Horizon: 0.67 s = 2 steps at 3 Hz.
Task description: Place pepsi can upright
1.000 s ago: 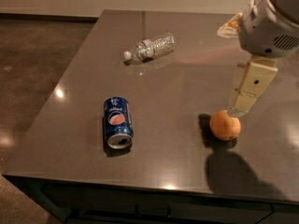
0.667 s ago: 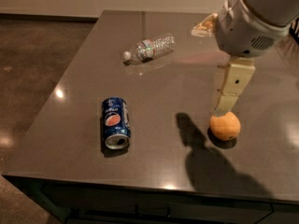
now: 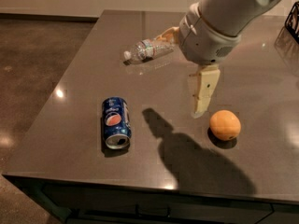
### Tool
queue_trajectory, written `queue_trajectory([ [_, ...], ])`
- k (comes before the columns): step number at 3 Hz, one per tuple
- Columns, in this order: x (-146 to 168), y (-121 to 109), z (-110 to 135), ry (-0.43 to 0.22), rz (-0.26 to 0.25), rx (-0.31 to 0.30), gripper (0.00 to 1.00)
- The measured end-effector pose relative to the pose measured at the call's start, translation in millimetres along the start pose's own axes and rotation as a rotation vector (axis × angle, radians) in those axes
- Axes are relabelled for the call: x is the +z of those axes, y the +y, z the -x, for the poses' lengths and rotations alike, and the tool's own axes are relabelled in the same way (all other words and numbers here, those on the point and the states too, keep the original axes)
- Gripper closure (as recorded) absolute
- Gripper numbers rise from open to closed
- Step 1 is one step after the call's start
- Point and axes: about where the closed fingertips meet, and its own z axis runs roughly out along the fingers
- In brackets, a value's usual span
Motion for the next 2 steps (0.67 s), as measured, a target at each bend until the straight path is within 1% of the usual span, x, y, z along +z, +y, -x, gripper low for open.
queue_trajectory([
  [2,39,1,38,-0.040,0.093,-0.313,0.00],
])
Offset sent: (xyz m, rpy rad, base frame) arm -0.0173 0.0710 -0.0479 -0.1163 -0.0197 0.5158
